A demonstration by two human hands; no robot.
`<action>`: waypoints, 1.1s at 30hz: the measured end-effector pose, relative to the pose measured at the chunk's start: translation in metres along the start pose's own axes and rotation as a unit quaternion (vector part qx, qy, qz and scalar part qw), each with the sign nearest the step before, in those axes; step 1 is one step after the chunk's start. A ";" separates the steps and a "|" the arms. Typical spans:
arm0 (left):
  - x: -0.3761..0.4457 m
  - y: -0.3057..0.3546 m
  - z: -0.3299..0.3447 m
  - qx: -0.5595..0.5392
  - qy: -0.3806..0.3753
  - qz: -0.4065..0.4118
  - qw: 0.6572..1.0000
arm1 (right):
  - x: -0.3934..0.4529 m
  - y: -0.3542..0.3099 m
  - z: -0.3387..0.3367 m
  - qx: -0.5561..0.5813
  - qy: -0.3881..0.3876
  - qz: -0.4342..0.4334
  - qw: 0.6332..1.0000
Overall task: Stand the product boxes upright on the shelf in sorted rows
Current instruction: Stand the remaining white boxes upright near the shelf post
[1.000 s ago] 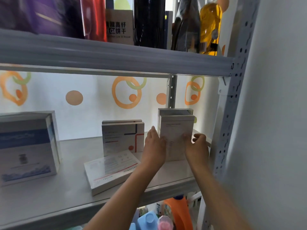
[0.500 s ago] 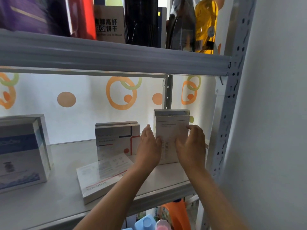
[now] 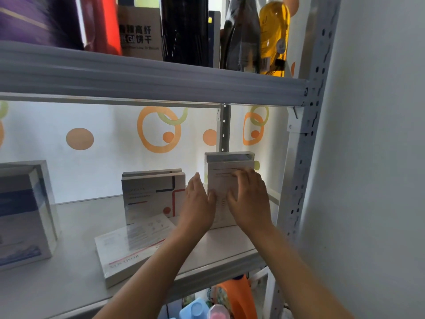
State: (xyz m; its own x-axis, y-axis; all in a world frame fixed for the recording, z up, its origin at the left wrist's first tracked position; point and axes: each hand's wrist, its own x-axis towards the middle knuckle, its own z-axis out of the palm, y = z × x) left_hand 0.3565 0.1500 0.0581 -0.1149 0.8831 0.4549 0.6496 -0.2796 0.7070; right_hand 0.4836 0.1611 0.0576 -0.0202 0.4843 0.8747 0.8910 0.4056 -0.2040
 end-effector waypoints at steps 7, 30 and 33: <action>-0.005 -0.003 -0.006 0.018 -0.004 0.009 1.000 | -0.004 -0.005 -0.004 0.008 0.025 -0.003 1.000; -0.020 -0.003 -0.019 0.021 -0.031 0.008 0.999 | -0.011 -0.012 -0.014 0.036 -0.042 0.028 0.998; -0.022 -0.005 -0.021 0.024 -0.031 0.004 0.999 | -0.011 -0.013 -0.012 0.035 -0.040 0.031 0.998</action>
State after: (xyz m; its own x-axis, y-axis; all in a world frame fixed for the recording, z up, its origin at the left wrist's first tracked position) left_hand 0.3404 0.1243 0.0560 -0.0636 0.9031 0.4247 0.6855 -0.2698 0.6763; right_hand 0.4775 0.1408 0.0562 -0.0046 0.5693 0.8221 0.8574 0.4254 -0.2898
